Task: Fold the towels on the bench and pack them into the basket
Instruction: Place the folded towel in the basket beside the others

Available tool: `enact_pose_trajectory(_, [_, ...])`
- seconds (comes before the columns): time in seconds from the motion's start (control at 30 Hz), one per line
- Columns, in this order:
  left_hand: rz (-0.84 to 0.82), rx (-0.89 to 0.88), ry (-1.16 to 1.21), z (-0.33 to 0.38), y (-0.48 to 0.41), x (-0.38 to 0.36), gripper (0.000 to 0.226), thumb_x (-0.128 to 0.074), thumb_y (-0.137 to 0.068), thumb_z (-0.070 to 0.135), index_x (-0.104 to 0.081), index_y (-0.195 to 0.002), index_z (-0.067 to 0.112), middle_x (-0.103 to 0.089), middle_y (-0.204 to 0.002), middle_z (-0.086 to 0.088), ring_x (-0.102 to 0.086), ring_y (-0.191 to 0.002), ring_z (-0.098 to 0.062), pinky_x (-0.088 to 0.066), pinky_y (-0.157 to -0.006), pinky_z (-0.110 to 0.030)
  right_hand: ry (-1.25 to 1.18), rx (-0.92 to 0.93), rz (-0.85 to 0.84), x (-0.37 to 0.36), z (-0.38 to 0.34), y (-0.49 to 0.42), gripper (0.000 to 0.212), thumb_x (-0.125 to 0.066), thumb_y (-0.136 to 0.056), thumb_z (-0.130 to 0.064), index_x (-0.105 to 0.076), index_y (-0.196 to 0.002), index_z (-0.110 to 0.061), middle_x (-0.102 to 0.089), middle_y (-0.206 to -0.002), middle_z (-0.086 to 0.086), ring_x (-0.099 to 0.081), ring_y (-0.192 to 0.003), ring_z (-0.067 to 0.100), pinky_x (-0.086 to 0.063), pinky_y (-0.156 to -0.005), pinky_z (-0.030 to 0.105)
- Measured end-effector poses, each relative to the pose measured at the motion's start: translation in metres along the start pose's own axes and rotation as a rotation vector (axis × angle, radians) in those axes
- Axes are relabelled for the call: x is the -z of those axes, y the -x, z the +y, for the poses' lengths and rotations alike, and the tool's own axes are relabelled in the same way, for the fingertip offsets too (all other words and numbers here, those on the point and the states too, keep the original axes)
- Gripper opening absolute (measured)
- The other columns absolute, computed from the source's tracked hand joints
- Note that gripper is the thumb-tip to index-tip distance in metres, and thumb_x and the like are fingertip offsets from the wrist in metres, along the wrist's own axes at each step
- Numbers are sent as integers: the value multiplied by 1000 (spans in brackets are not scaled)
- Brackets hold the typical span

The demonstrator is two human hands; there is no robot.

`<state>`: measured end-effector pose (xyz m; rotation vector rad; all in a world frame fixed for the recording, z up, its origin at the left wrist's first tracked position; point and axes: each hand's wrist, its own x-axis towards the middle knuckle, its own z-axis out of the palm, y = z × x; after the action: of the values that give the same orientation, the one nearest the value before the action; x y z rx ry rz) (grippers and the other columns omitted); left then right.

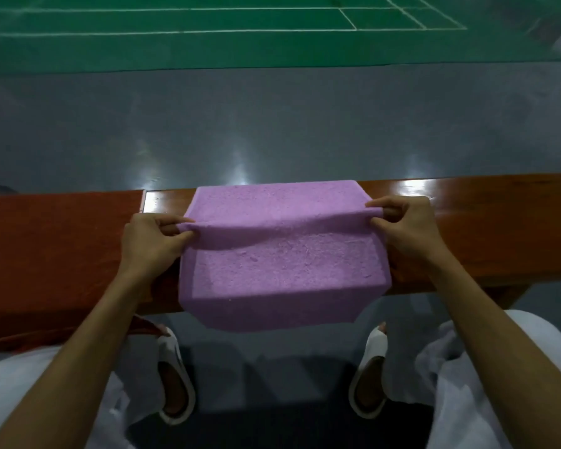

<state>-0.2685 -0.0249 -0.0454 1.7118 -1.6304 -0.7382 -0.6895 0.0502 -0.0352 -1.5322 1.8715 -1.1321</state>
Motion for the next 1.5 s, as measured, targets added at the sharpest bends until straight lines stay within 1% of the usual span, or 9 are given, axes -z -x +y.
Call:
enact_pose_trajectory(0.13, [103, -74, -47, 4, 3, 6, 14, -84, -80, 21, -84, -93, 26, -78, -78, 10, -73, -76, -3, -63, -75, -37, 143, 92, 16, 6, 0, -3, 25, -79, -86, -7, -78, -111, -12, -74, -97, -5, -68, -84, -3, -51, -71, 3])
enact_pose_trajectory(0.37, [158, -113, -94, 15, 8, 15, 12, -89, -77, 31, -80, -77, 25, -74, -68, 6, -71, -67, -12, -57, -66, -35, 215, 146, 29, 12, 1, -9, 25, -76, -87, -4, -80, -104, -21, -78, -93, 2, -66, -73, 1, -45, -66, 3])
enact_pose_trajectory(0.53, [-26, -47, 6, 20, 2, 24, 14, -85, -83, 18, -74, -76, 12, -72, -63, -11, -64, -52, -17, -52, -57, -29, 215, 114, 152, 18, -14, -11, 16, -78, -88, -21, -79, -102, -29, -66, -77, 0, -51, -62, 6, -40, -58, 20])
enact_pose_trajectory(0.7, [-259, 148, 333, 39, -2, 18, 6, -58, -102, 7, -56, -97, 10, -73, -76, -25, -65, -46, -14, -42, -38, -17, -146, -237, 151, 0, -36, -13, 15, -61, -97, -5, -73, -95, -14, -68, -64, -1, -57, -48, 2, -42, -44, 13])
enact_pose_trajectory(0.87, [-260, 223, 658, 54, -23, 9, 21, -47, -107, 6, -48, -90, 18, -78, -91, -14, -77, -73, -21, -56, -54, -23, -564, -393, 3, -10, -70, -36, 22, -35, -106, -3, -42, -95, -20, -78, -78, 3, -72, -54, 14, -43, -39, 17])
enact_pose_trajectory(1.0, [-165, -5, 912, 81, -48, 21, 23, -50, -104, 1, -49, -89, 18, -75, -92, -5, -74, -90, -17, -59, -83, -29, -842, -155, 34, 1, -97, -58, 24, -34, -105, 1, -44, -96, -20, -76, -90, 4, -75, -84, 22, -60, -67, 35])
enact_pose_trajectory(1.13, [-196, -307, 1062, 107, -55, 54, 14, -60, -101, 8, -54, -93, 18, -70, -98, -1, -68, -102, -19, -51, -102, -38, -946, 142, 46, 29, -123, -67, 11, -40, -105, -5, -47, -107, -13, -70, -109, 12, -68, -113, 37, -56, -95, 50])
enact_pose_trajectory(1.33, [-181, -243, 970, 76, -36, 51, 12, -64, -98, 8, -69, -96, 19, -70, -110, -9, -70, -108, -23, -54, -100, -36, -808, 126, 55, 34, -96, -47, 12, -45, -101, -7, -55, -104, -12, -68, -115, 18, -67, -116, 39, -57, -91, 43])
enact_pose_trajectory(1.5, [-141, -41, 424, 32, -12, 39, 8, -73, -91, 8, -74, -98, 13, -78, -96, -12, -77, -94, -27, -59, -81, -38, -485, -116, 6, 16, -49, -24, 21, -55, -96, 6, -64, -91, -12, -75, -74, 3, -75, -73, 21, -62, -69, 33])
